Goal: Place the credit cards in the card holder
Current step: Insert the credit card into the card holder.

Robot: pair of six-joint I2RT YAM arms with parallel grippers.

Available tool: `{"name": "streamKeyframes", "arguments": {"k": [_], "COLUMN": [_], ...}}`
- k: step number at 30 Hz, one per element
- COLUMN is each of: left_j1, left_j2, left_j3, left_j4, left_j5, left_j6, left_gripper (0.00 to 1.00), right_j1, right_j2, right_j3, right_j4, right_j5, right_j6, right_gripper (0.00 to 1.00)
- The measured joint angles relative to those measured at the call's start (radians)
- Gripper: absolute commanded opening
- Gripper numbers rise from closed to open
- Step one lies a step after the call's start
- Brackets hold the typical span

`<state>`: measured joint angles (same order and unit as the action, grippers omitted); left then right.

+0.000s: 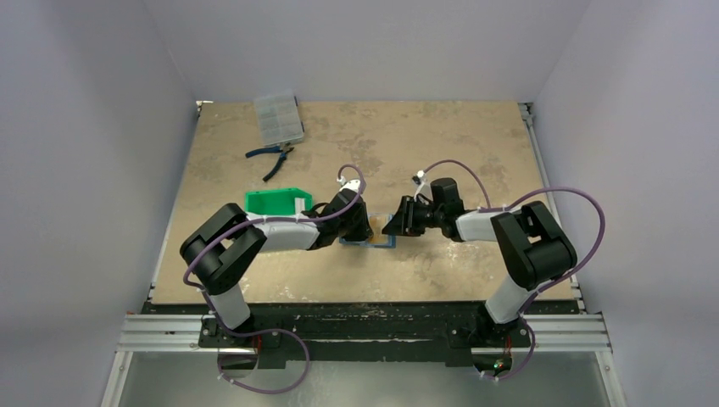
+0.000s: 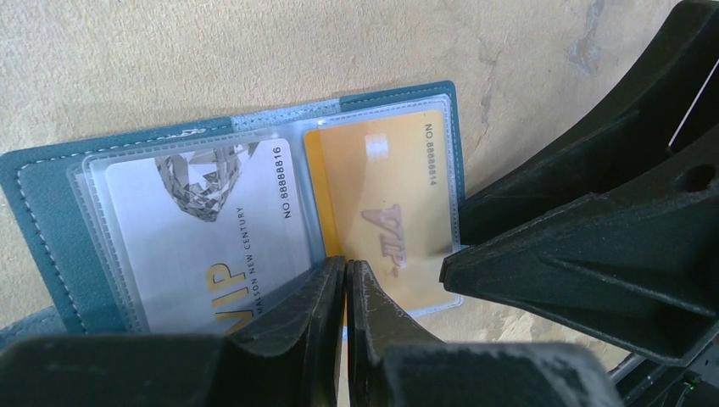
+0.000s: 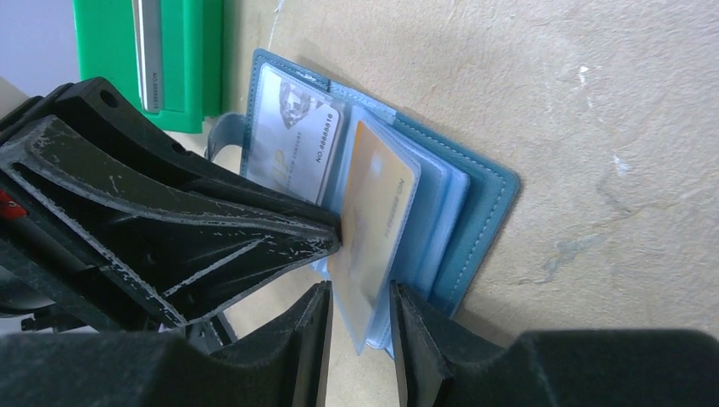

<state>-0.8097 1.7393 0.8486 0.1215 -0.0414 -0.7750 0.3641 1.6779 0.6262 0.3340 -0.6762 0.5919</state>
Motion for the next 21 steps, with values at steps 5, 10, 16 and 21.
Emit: {"name": "streamKeyframes", "arguments": {"k": [5, 10, 16, 21], "left_j1": [0.002, 0.003, 0.004, 0.010], "left_j2": [0.000, 0.000, -0.008, -0.080], "left_j3": [-0.004, -0.006, -0.006, -0.006], "left_j4": [0.009, 0.013, 0.006, -0.083], "left_j5": [0.002, 0.004, 0.006, 0.007], "left_j6": [0.000, 0.000, 0.002, 0.012], "left_gripper": [0.09, 0.08, 0.23, 0.35], "right_j1": [0.024, 0.058, 0.080, 0.101], "right_j2": [-0.008, -0.038, -0.043, -0.043], "right_j3": [0.000, 0.009, 0.034, 0.063], "right_j4": [-0.002, -0.047, -0.088, -0.102], "right_j5": [0.008, 0.039, 0.066, 0.066], "right_j6": [0.002, -0.010, -0.019, -0.032], "right_gripper": [0.38, 0.38, 0.41, 0.43]}}
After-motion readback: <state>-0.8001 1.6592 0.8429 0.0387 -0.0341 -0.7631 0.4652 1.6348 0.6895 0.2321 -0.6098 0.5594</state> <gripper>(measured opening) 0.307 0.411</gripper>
